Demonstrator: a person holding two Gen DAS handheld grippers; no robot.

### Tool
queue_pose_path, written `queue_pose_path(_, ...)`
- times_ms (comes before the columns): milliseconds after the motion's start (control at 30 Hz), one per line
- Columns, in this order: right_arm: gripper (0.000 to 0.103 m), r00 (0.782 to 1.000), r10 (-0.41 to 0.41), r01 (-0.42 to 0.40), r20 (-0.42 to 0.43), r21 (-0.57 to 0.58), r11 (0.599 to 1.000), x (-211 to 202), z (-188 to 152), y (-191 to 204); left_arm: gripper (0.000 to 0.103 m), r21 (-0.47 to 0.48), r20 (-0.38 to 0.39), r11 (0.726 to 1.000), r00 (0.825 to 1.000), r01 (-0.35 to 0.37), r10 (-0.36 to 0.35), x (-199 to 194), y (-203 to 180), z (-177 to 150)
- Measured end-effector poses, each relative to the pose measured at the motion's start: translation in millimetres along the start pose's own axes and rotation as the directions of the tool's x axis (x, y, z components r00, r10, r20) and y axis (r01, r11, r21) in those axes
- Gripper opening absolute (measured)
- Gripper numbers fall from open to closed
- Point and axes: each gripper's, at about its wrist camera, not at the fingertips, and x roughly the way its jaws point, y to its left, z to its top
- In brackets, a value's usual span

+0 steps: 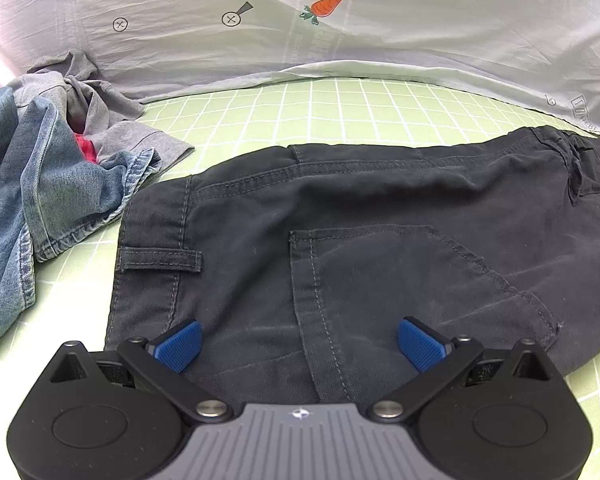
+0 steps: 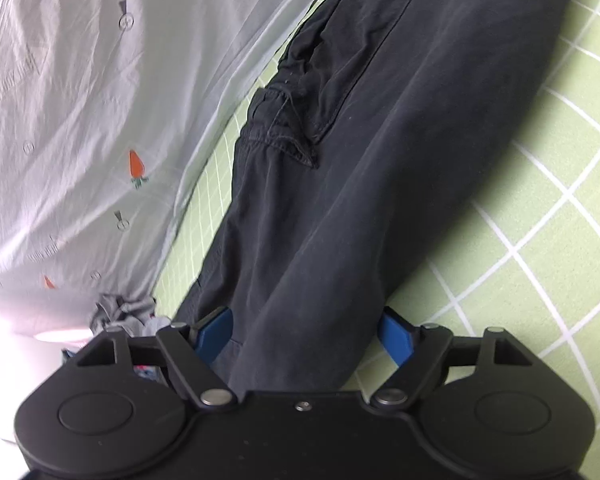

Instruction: Fold clothes

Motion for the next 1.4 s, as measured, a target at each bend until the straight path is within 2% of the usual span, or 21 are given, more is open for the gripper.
queue_pose_path(67, 0.074, 0.994, 0.091, -0.094, 0.061, 0.050, 0.994, -11.0, 0.0, -5.1, 0.103, -0.004, 0.003, 1.000, 1.000, 0.011, -0.011, 0.3, 2.6, -1.3)
queue_pose_path(133, 0.070, 0.979, 0.175, -0.182, 0.103, 0.073, 0.980, -21.7, 0.3, -7.2, 0.103, -0.004, 0.004, 1.000, 1.000, 0.011, -0.011, 0.4, 2.2, -1.7)
queue_pose_path(233, 0.070, 0.964, 0.237, -0.247, 0.123, 0.069, 0.967, -28.3, 2.6, -2.1, 0.103, -0.004, 0.003, 1.000, 1.000, 0.008, -0.008, 0.8, 1.2, -1.7)
queue_pose_path(333, 0.073, 0.973, 0.206, -0.207, 0.103, 0.001, 0.978, -18.9, 7.0, 12.4, 0.103, -0.007, 0.003, 1.000, 1.000, 0.008, -0.008, 1.2, 0.8, -1.6)
queue_pose_path(533, 0.078, 0.996, 0.079, -0.076, 0.037, -0.067, 0.995, 15.8, 9.3, 24.3, 0.103, -0.007, 0.005, 1.000, 1.000, 0.011, -0.011, 1.0, 1.4, -2.5)
queue_pose_path(633, 0.078, 1.000, -0.021, 0.021, -0.001, -0.110, 0.994, 24.3, 6.9, 25.5, 0.103, -0.010, 0.005, 1.000, 1.000, 0.013, -0.013, 1.3, 2.1, -2.5)
queue_pose_path(833, 0.078, 0.999, -0.038, 0.036, -0.014, -0.158, 0.987, 25.4, 6.9, 28.4, 0.103, -0.013, 0.006, 1.000, 1.000, 0.006, -0.006, 1.3, 0.7, -3.0)
queue_pose_path(1000, 0.082, 0.996, 0.085, -0.081, 0.018, -0.141, 0.987, 23.7, 16.5, 39.5, 0.103, -0.018, 0.002, 1.000, 1.000, 0.014, -0.014, 1.9, 2.9, -2.5)
queue_pose_path(1033, 0.081, 0.997, 0.070, -0.067, 0.014, -0.147, 0.987, 25.7, 17.2, 40.4, 0.103, -0.018, 0.000, 1.000, 1.000, 0.014, -0.014, 2.1, 2.8, -2.4)
queue_pose_path(1100, 0.080, 0.996, -0.089, 0.085, -0.009, -0.207, 0.975, 38.0, 16.3, 41.2, 0.103, -0.015, 0.000, 1.000, 1.000, 0.013, -0.013, 2.2, 2.2, -2.5)
queue_pose_path(1133, 0.075, 0.992, -0.127, 0.121, -0.010, -0.234, 0.965, 42.6, 14.5, 39.2, 0.103, -0.014, 0.000, 1.000, 1.000, 0.013, -0.013, 2.1, 2.2, -2.6)
queue_pose_path(1233, 0.079, 0.993, -0.120, 0.113, -0.014, -0.241, 0.964, 46.1, 13.1, 36.2, 0.103, -0.011, -0.001, 1.000, 1.000, 0.014, -0.014, 1.7, 2.9, -2.4)
queue_pose_path(1400, 0.080, 0.986, -0.102, 0.058, -0.134, -0.298, 0.953, 51.7, 3.4, 41.4, 0.103, -0.013, -0.001, 1.000, 1.000, 0.015, -0.015, 1.8, 4.0, -2.4)
